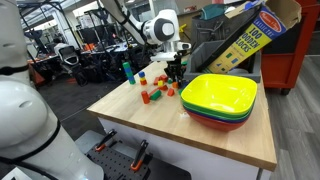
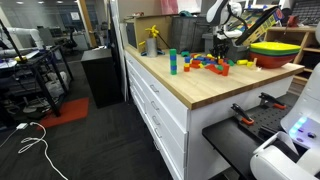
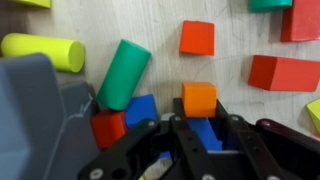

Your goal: Put one orange block on top of the stack on the right.

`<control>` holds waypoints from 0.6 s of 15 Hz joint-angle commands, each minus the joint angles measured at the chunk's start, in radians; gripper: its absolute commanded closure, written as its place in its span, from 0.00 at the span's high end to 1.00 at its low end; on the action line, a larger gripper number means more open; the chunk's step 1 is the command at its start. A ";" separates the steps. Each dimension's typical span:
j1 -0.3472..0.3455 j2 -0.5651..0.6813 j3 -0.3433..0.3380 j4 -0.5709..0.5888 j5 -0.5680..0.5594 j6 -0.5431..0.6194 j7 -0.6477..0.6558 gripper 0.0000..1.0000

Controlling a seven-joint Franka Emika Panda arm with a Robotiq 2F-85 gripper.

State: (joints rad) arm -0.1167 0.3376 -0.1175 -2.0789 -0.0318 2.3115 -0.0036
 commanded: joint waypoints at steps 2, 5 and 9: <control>0.000 -0.073 0.004 -0.011 0.005 -0.064 -0.002 0.07; 0.010 -0.101 0.012 -0.004 0.021 -0.102 0.021 0.07; 0.027 -0.106 0.029 0.006 0.045 -0.120 0.034 0.07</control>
State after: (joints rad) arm -0.0992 0.2503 -0.1020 -2.0768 -0.0083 2.2257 0.0082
